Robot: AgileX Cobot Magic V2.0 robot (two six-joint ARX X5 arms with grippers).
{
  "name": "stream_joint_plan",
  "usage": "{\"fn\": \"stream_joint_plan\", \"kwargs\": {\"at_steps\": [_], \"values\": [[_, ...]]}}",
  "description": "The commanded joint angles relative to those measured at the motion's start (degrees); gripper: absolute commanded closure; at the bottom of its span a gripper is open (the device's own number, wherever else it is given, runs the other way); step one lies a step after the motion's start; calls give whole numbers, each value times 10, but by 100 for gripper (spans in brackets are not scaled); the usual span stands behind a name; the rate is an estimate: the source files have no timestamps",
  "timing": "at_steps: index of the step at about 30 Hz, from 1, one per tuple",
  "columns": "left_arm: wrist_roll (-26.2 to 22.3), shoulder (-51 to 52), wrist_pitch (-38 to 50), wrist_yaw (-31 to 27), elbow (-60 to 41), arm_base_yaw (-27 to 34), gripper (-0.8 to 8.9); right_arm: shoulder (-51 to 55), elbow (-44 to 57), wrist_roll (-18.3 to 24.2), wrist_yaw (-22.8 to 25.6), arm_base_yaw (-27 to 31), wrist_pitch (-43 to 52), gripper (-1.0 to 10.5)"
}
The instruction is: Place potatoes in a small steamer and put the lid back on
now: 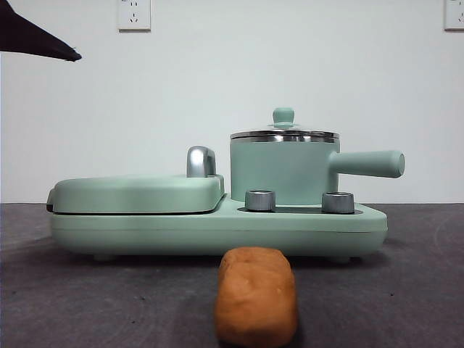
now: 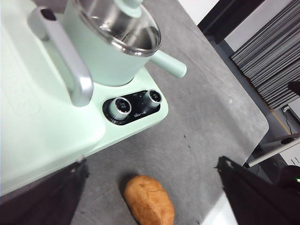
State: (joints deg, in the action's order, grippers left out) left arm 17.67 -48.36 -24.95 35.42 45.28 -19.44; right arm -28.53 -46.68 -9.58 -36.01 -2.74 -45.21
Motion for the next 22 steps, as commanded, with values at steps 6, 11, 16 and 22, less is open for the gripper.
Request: {"fn": "stream_joint_plan", "kwargs": {"at_steps": [6, 11, 16, 22], "values": [[-16, -102, 5, 2, 94, -34, 334, -2, -10, 7, 0, -2, 4, 557], [-67, -206, -27, -5, 200, -66, 305, -2, -10, 6, 0, -2, 3, 547], [-133, -327, -78, -63, 343, -113, 306, -2, -10, 6, 0, -2, 3, 521], [-170, -456, -82, -152, 494, -160, 309, -2, -10, 6, 0, -2, 3, 520]]}}
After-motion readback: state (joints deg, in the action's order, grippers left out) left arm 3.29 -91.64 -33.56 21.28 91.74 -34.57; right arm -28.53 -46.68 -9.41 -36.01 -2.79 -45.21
